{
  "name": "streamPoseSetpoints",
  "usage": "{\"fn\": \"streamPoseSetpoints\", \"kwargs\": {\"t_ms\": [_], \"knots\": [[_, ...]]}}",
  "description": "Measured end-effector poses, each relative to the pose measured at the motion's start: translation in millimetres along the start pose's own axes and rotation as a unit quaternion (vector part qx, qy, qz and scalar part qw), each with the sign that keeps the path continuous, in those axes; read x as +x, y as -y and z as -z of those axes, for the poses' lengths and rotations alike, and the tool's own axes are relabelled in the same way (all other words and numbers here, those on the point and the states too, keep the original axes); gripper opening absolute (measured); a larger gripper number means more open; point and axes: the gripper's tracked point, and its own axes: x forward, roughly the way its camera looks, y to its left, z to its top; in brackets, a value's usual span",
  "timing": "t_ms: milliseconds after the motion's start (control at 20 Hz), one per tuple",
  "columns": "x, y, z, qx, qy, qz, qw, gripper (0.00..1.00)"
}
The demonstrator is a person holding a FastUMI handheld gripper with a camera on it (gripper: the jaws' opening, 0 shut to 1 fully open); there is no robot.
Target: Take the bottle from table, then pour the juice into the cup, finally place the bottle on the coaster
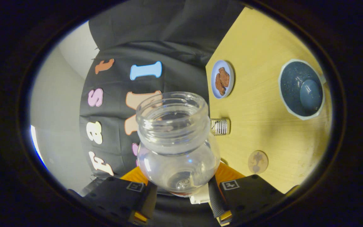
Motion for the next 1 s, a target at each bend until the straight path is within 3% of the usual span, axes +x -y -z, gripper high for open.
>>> {"fn": "streamPoseSetpoints", "kwargs": {"t_ms": [1000], "knots": [[0.0, -15.6, -20.2, 0.093, 0.039, -0.032, 0.994, 0.79]]}}
